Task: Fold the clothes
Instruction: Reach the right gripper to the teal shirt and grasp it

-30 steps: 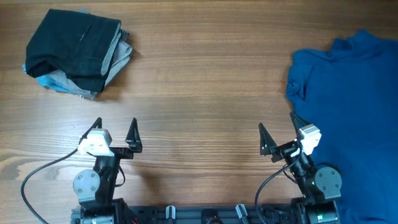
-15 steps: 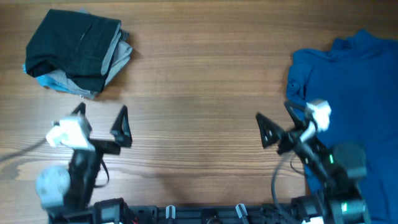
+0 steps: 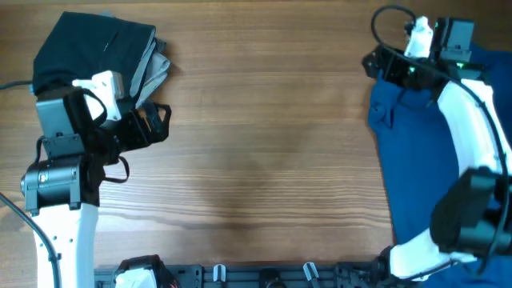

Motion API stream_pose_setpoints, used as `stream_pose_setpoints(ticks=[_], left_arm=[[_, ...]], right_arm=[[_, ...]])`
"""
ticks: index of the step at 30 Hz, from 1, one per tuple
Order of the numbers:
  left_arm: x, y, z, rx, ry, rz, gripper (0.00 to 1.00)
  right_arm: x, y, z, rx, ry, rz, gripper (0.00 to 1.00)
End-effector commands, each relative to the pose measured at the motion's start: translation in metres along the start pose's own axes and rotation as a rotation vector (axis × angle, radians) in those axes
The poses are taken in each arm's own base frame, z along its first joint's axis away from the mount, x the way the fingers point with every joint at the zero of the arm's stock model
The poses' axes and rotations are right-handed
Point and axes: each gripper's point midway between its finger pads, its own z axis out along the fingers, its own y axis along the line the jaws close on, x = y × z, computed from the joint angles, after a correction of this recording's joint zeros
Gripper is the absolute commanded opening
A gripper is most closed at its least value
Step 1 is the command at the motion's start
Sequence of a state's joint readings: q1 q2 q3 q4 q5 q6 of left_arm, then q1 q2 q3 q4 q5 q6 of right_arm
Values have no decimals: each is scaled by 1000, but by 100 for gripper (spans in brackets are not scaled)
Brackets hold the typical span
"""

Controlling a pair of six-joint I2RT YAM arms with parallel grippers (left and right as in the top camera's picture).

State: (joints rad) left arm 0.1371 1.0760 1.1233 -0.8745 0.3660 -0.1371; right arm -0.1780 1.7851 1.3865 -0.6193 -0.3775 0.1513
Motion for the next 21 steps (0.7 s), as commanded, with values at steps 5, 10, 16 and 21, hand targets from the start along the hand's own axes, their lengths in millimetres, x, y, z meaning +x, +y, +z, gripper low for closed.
stream_pose_setpoints(ticks=[5,10,16,21], left_arm=[[-2,-8,-3,32,-4,11,100],[-5,-6,-3,15,-17,15,100],[-6,-4,-3,4,-20,15,100],[-22,36,-19,-230,-109,6,100]], right_arm=[[57,-65,49,231,236,88,87],[69,-75,61,255,279,99,45],[-4,-99,-21,405,63,115,5],[-95,-28,-144,168,-283,-36,4]])
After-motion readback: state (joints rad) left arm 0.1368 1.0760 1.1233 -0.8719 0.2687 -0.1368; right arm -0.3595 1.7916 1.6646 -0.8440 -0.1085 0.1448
